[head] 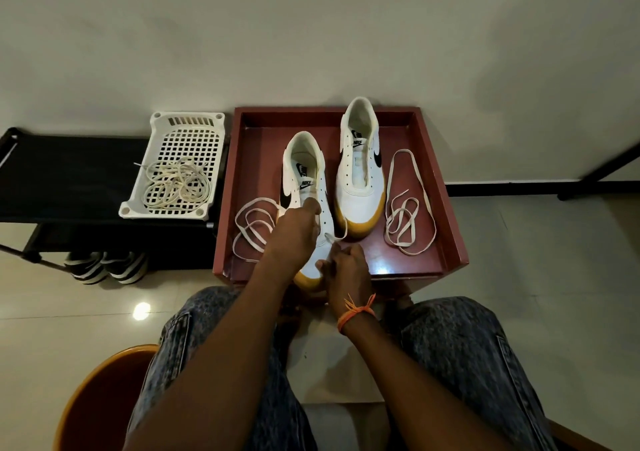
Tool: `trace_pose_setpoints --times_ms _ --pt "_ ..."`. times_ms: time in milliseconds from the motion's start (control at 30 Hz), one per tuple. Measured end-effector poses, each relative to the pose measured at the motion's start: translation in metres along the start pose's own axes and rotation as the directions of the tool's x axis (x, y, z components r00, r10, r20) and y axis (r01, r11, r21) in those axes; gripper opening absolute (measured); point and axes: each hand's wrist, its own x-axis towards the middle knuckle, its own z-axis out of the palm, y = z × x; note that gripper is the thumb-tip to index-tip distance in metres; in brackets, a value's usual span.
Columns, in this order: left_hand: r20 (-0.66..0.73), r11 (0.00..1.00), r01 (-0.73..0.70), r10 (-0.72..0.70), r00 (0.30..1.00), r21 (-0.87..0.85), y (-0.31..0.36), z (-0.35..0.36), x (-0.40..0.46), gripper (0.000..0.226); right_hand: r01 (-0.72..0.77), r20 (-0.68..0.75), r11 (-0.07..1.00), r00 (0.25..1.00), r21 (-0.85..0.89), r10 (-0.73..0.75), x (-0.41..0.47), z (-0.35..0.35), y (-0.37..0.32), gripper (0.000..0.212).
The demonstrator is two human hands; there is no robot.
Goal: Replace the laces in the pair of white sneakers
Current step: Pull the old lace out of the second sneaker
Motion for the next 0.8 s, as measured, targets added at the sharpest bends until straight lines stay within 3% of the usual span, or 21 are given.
trace_pose_setpoints --times_ms 100,267,333,467,567,667,800 --pt "-0.05 0.999 0.039 -0.04 0.998 -0.037 -0.002 -0.004 0.001 0.022 -0.006 0.003 1.0 1.0 -0.005 0.006 0.0 -0.001 -0.002 0.013" --pt "-0.343 0.974 0.226 -0.213 0.915 -0.002 -0.012 -0.028 0.002 0.015 0.004 0.032 0.999 0.999 -0.052 -0.003 0.001 -0.005 -0.003 0.014" --pt "-0.328 0.972 0.219 -0.18 0.927 0.086 -0.01 -0.03 0.0 0.019 0.004 0.025 0.999 1.0 -0.051 -0.002 0.001 -0.005 -0.004 0.011" --pt "-0.129 0.998 -0.001 0.008 0.992 0.059 0.002 -0.015 -0.004 0.033 -0.01 0.025 0.999 1.0 -0.05 0.011 0.001 -0.004 -0.004 0.014" --pt "-0.007 0.998 -0.005 0.006 1.0 0.068 0.007 0.0 -0.002 0.028 -0.032 0.027 0.999 0.999 0.022 0.031 -0.001 0.001 -0.001 0.02" --pt "-0.036 0.999 0.02 -0.019 0.999 0.049 0.007 0.002 -0.001 0.015 -0.011 0.032 1.0 0.999 0.021 0.01 -0.001 -0.002 -0.001 0.023" --pt "-0.138 0.988 0.151 -0.153 0.979 -0.024 0.0 -0.01 0.001 0.011 -0.018 0.045 1.0 0.999 -0.006 0.018 0.0 -0.01 -0.003 0.019"
